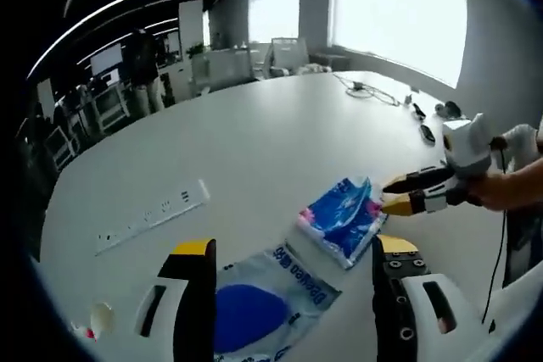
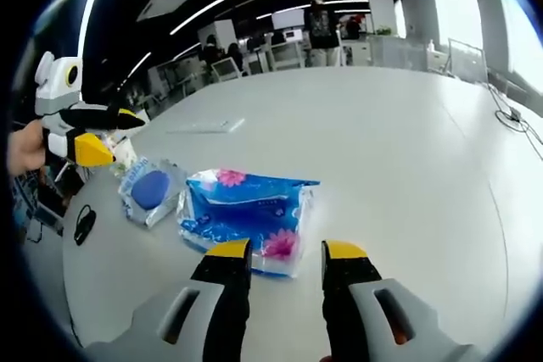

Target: Arrange the tabletop items into an orderly group along one side of the table until the central work area is clear of visible clutter.

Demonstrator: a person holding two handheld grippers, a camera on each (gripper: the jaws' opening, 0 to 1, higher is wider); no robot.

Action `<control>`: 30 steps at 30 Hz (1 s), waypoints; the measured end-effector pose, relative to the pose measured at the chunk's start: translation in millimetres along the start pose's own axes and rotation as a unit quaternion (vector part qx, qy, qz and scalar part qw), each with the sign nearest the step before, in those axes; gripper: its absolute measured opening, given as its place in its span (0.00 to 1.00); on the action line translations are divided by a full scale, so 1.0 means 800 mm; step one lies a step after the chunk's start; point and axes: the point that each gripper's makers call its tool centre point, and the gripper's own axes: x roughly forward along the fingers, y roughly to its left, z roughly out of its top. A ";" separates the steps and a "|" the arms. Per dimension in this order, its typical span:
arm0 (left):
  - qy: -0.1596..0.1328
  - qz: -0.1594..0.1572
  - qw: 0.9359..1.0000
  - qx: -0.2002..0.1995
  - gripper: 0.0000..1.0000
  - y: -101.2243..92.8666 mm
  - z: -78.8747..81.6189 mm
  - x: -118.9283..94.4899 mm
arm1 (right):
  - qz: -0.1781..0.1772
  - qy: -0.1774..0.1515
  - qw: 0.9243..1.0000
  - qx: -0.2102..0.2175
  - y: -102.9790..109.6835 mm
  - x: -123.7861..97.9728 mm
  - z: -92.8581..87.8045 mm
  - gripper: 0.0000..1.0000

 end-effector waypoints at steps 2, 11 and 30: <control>0.004 0.004 1.000 -0.013 0.71 0.001 -0.014 0.004 | 0.000 -0.001 1.000 0.004 0.000 0.000 0.001 0.31; -0.044 0.021 0.998 -0.035 0.59 -0.029 -0.032 0.027 | 0.005 -0.010 1.000 0.005 0.003 0.008 0.002 0.34; 0.041 0.005 0.995 -0.092 0.22 -0.062 -0.060 0.095 | 0.006 -0.015 1.000 0.025 -0.009 0.013 -0.003 0.20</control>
